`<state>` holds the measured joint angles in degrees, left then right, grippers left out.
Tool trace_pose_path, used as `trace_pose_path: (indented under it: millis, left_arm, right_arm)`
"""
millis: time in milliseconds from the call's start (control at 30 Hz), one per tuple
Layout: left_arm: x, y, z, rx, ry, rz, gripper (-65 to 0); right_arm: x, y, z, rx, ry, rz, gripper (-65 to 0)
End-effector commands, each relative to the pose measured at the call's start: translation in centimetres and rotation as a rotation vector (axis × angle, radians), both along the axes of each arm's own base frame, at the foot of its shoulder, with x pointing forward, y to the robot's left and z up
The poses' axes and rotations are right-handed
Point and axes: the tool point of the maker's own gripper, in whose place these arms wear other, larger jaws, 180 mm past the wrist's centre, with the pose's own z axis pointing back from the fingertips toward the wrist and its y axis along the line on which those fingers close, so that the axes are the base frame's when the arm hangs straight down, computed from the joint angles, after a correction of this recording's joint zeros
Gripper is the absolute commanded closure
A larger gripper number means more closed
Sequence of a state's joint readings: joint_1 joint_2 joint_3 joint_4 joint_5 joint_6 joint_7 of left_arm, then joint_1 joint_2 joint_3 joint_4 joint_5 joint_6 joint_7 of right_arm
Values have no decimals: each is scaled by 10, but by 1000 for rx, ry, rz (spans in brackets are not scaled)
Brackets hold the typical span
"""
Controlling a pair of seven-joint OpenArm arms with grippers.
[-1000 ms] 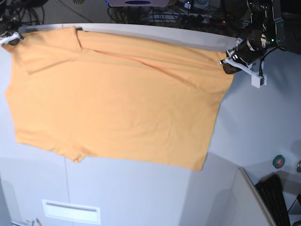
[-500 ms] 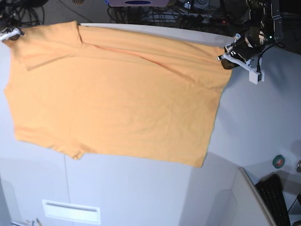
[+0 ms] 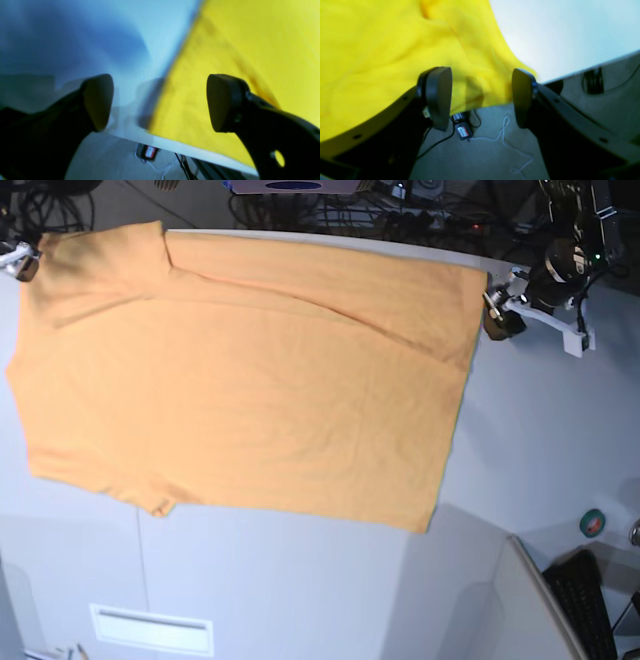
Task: Layout the t-shirt on the table in an organized manner, then fold the t-shirt properly
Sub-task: 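Lower the shirt and pull its corner outward with the left gripper, then grasp the shirt hem corner with the right gripper and drag it outward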
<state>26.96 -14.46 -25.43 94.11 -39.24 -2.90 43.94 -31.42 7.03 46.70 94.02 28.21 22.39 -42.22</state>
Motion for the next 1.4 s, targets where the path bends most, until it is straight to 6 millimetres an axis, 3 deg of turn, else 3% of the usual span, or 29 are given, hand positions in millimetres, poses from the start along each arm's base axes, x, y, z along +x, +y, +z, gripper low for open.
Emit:
trace_pose_path:
  millis: [0, 133, 200, 267, 400, 533, 600, 700, 867, 1200, 1267, 1367]
  left_arm:
    - [10, 9, 15, 23, -52, 6, -563]
    - [25, 13, 40, 53, -127, 1, -561]
    - [37, 5, 49, 52, -164, -24, -527]
    - [56, -20, 50, 12, -194, -70, -402]
    - [84, -73, 30, -81, -179, -174, 0]
    - [92, -112, -5, -153, -99, -234, 0]
    - [92, -114, -16, -170, -73, -217, 0]
    - [90, -112, -25, -176, -47, -206, 0]
    - [86, -108, -27, -169, -38, -204, 0]
    - [87, -108, -26, -168, -43, -203, 0]
    - [88, -108, -26, -168, -44, -203, 0]
    - [89, -108, -25, -168, -46, -204, 0]
  right_arm:
    - [6, -8, 14, -39, -34, 14, -362]
    - [17, -18, 26, -74, -76, -2, -362]
    - [41, -30, 38, -95, -140, -21, -363]
    - [70, -48, 46, -132, -172, -6, -363]
    - [142, -76, 46, -169, -178, 19, -363]
    - [196, -103, 40, -187, -176, -9, -366]
    - [222, -104, 31, -189, -176, 20, -366]
    - [244, -95, 5, -146, -157, 54, -366]
    - [238, -82, -35, -68, -159, 14, -366]
    - [220, -72, -57, -53, -140, 12, -353]
    - [216, -69, -60, -48, -134, 16, -276]
    - [215, -66, -62, -44, -133, 21, -71]
